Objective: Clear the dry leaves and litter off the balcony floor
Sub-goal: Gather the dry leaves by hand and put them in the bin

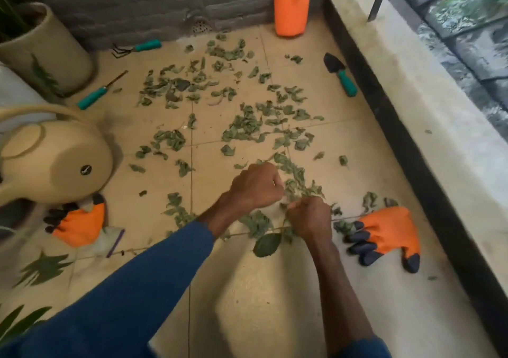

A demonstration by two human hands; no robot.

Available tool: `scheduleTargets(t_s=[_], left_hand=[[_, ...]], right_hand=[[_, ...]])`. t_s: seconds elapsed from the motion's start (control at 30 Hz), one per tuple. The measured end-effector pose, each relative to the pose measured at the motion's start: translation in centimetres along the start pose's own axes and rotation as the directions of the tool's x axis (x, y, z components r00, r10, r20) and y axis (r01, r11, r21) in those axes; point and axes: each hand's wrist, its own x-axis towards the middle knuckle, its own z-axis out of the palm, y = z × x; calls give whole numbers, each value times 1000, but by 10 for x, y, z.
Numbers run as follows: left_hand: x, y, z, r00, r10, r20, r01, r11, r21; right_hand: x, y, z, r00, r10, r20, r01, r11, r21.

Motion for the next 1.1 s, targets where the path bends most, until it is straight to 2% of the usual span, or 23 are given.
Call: scheduleTargets(t_s=[0.07,0.13,0.27,0.37,0.47,0.57,0.63,0.73,0.9,1.0,1.1], left_hand=[[8,-7,13,999,40,36,-41,999,20],[5,-7,14,994,30,103,-35,998,46],[-7,5,-1,969,30,247,-49,996,71],[-8,-10,8,978,3,208,-4,1000,5],[-10,-26,13,977,-38,211,20,996,88],[-15,-32,10,959,-32,283,7,996,90],[-14,-35,12,960,-22,281,7,998,54],[-16,-40,19,950,-62,307,34,995,96],[-18,-35,17,955,-12,296,-29,990,136],[-18,-35,18,960,19,279,-62,987,148],[-19,-37,19,963,45,265,-90,983,158]], right_hand=[[-12,24,14,1000,-23,-21,22,998,-51],[-37,36,22,999,-47,16,48,997,-64],[-76,37,31,994,-103,31,106,990,-97],[-81,33,45,985,-165,47,170,972,-164],[-83,36,56,977,-213,27,213,950,-226],[-88,43,62,964,-264,40,266,934,-237],[-87,49,65,958,-284,34,284,929,-239],[-95,52,67,956,-295,-4,284,926,-249],[-108,52,68,947,-317,-49,302,933,-198],[-105,50,69,963,-259,-76,252,963,-94],[-101,51,58,994,-75,-81,80,994,67]])
